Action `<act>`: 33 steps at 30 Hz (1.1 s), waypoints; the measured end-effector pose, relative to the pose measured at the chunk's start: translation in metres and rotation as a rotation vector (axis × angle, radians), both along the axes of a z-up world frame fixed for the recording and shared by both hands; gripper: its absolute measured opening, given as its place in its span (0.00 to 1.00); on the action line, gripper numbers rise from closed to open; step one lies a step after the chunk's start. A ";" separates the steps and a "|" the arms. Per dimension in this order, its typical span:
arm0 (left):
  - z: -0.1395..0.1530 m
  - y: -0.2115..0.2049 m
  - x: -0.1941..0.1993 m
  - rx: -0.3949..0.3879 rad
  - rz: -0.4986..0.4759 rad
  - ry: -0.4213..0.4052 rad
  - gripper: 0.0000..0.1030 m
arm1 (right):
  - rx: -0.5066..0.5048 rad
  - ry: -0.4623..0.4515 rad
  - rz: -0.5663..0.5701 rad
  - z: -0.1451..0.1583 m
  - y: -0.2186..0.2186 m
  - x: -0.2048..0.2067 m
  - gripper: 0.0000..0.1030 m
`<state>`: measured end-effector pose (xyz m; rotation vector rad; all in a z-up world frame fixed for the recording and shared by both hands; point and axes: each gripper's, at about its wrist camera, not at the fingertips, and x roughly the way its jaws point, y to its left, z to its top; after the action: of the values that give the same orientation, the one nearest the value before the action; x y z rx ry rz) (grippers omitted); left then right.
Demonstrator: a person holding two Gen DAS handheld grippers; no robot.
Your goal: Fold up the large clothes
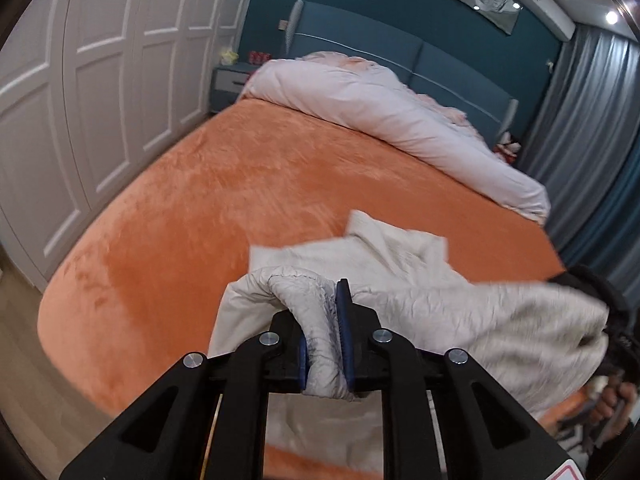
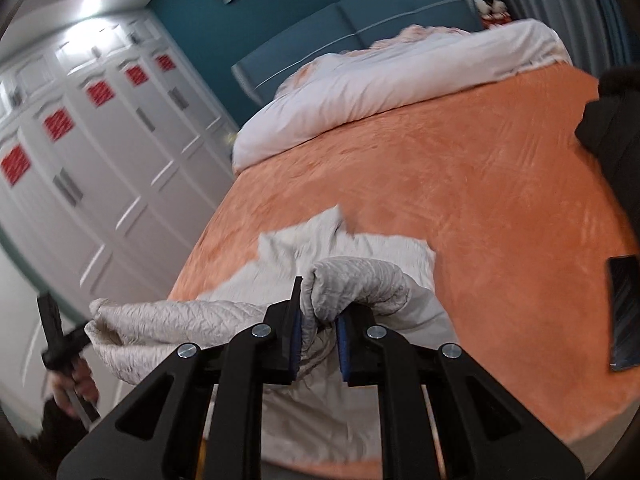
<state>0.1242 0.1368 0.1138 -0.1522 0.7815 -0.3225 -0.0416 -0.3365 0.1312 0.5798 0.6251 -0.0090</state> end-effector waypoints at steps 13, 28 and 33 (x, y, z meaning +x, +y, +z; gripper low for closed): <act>-0.048 -0.014 0.108 0.007 0.098 0.141 0.17 | 0.115 -0.059 -0.125 -0.033 -0.029 0.071 0.35; 0.024 0.040 0.101 0.391 0.236 -0.210 0.61 | -0.057 0.010 -0.100 -0.040 -0.018 0.073 0.38; 0.028 0.013 0.093 0.292 0.161 -0.204 0.66 | -0.096 0.033 -0.071 -0.049 0.006 0.093 0.38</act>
<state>0.2168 0.1495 0.1413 0.0916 0.6014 -0.0674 0.0517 -0.3300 0.0824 0.5101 0.6321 -0.1150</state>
